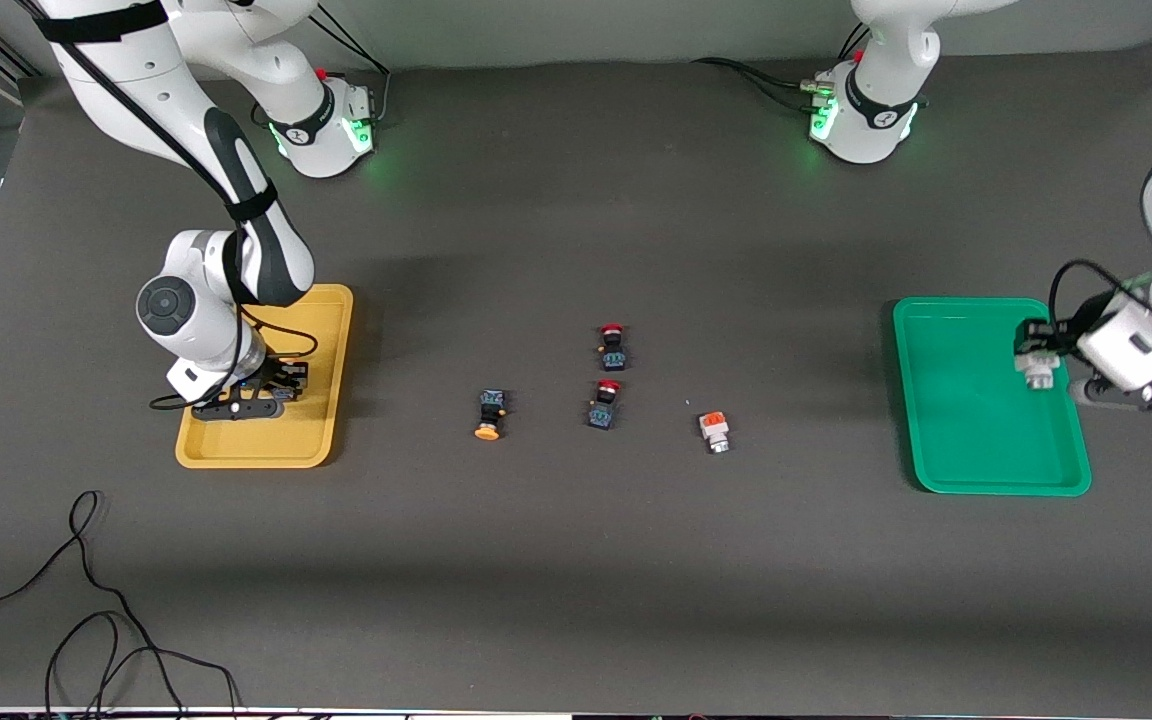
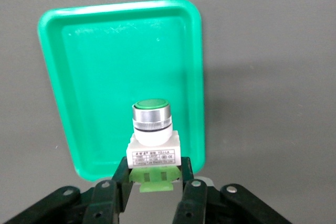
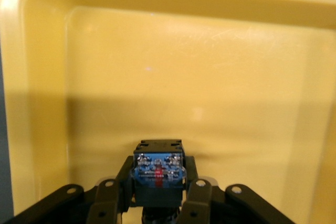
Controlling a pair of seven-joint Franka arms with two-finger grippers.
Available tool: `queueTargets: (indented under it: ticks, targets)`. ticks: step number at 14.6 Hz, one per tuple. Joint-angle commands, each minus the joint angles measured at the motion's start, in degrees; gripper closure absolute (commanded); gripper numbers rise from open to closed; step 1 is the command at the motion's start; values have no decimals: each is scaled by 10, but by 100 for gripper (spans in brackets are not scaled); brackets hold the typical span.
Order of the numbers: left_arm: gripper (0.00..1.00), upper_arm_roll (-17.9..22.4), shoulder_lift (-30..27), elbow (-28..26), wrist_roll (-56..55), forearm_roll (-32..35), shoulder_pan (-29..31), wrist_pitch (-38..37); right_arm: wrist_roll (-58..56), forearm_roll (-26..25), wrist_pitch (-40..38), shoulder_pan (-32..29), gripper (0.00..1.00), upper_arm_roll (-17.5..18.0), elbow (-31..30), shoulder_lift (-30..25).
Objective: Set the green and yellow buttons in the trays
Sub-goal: 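Place the yellow button in the yellow tray while the left gripper carries the green button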
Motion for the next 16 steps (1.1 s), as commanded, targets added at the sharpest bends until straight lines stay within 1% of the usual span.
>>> queueTargets:
  ticks: [1, 2, 3, 4, 5, 7, 8, 9, 10, 11, 12, 13, 14, 15, 16]
  targets:
    - [100, -11, 32, -52, 2, 10, -2, 81, -11, 11, -6, 5, 0, 4, 3, -21]
    - [100, -11, 40, -77, 2, 10, -2, 120, -11, 22, -26, 5, 0, 10, 6, -29]
    - [100, -11, 54, -93, 2, 10, 1, 152, -10, 43, -55, 5, 0, 13, 12, -45]
    - [100, -10, 74, -94, 2, 10, 2, 170, -9, 61, -83, 5, 0, 14, 24, -62]
    - [100, -6, 92, -94, 2, 13, 8, 181, -7, 66, -119, 6, 0, 14, 35, -76]
    - [100, -6, 132, -94, 2, 36, 26, 226, 10, 67, -202, 23, 0, 13, 83, -95]
    - [100, -6, 150, -93, 2, 37, 34, 245, 35, 67, -242, 27, 0, 13, 114, -99]
    - [83, -6, 160, -92, 0, 37, 37, 250, 66, 66, -288, 28, 0, 15, 156, -96]
    - [56, -6, 161, -92, -7, 35, 38, 248, 93, 67, -329, 35, 0, 20, 199, -90]
    - [41, -6, 159, -90, -13, 33, 38, 242, 117, 67, -356, 50, 0, 20, 238, -80]
    - [18, -6, 155, -89, -22, 33, 38, 238, 143, 69, -371, 60, 0, 21, 267, -65]
    - [1, -6, 150, -89, -22, 32, 39, 234, 166, 77, -372, 76, 0, 21, 284, -52]
    - [0, -6, 142, -83, -23, 29, 39, 217, 188, 92, -367, 94, 0, 21, 298, -36]
    - [0, -6, 132, -66, -27, 28, 39, 178, 207, 107, -363, 107, 0, 21, 314, -15]
    - [0, -7, 120, -41, -38, 28, 37, 123, 227, 112, -358, 122, 0, 21, 330, 7]
